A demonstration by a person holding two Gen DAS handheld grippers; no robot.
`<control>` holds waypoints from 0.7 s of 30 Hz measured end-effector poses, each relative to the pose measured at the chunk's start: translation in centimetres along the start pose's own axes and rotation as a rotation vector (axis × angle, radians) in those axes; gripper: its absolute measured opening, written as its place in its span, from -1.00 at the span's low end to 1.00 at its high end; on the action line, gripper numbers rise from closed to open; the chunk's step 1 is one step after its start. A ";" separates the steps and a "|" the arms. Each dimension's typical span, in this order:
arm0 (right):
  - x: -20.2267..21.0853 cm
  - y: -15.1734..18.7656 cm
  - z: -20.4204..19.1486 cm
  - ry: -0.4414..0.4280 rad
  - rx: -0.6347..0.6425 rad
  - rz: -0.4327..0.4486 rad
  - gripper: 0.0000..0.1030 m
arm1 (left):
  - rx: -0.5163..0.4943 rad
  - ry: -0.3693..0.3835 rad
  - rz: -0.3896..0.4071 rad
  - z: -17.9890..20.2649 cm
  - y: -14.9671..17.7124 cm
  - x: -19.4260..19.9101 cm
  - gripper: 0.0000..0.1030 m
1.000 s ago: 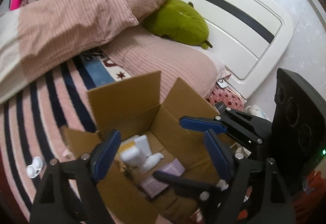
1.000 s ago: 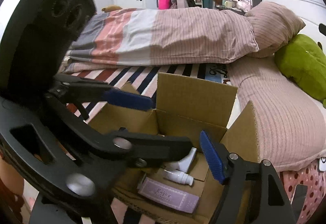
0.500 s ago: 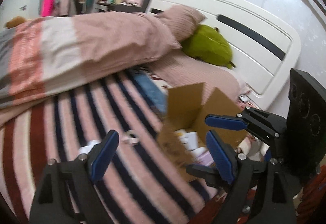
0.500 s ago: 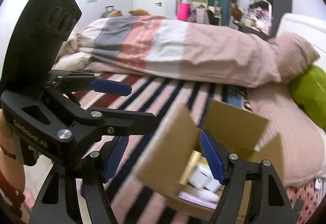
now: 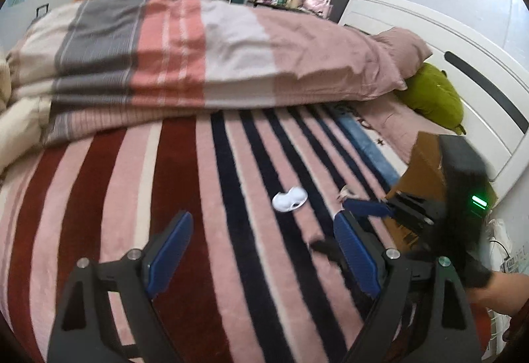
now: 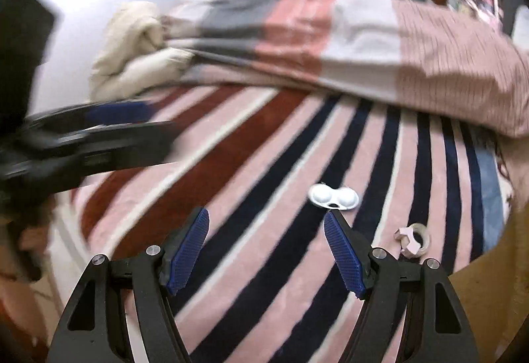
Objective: Organize rigid objects
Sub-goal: 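Grasp the white double-cup holder with the right gripper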
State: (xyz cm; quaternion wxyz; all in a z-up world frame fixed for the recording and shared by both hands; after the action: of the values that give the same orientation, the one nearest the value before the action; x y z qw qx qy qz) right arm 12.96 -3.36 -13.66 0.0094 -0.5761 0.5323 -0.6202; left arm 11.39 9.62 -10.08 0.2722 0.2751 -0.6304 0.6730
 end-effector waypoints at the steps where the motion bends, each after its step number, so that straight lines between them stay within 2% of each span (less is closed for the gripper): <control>1: -1.0 0.1 0.9 0.022 -0.022 -0.005 0.35 | 0.004 0.002 -0.011 -0.1 0.4 -0.6 0.65; 6: -5.2 0.9 7.1 0.077 -0.158 0.004 0.35 | 0.012 0.001 -0.062 -0.4 1.8 -2.9 0.65; 10: -7.6 0.7 9.6 0.095 -0.171 -0.002 0.35 | 0.019 -0.009 -0.082 -0.6 2.4 -3.7 0.65; 13: -8.5 0.8 9.9 0.097 -0.161 -0.006 0.35 | 0.025 -0.015 -0.094 -1.0 2.7 -4.2 0.65; 16: -8.4 0.8 9.3 0.092 -0.130 0.001 0.14 | 0.032 -0.016 -0.099 -1.0 2.6 -4.5 0.65; 21: -7.6 0.8 8.0 0.084 -0.080 0.012 0.14 | 0.031 0.008 -0.101 -0.5 2.4 -4.3 0.65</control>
State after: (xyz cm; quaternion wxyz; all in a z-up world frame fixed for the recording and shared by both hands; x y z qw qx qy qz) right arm 20.83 -4.19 -21.44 -0.0321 -0.5462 0.5601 -0.6221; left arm 12.73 9.86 -14.84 0.3041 0.3082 -0.6042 0.6689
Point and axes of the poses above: each gripper's, at about its wrist camera, not at the fingertips, and x roughly against the way its jaws point, z to its right, y to its underside, the point moved 5 cm from there along -x, roughly the way its jaws point, and after that the axes turned 14 degrees about -y, right-handed, at the moved point
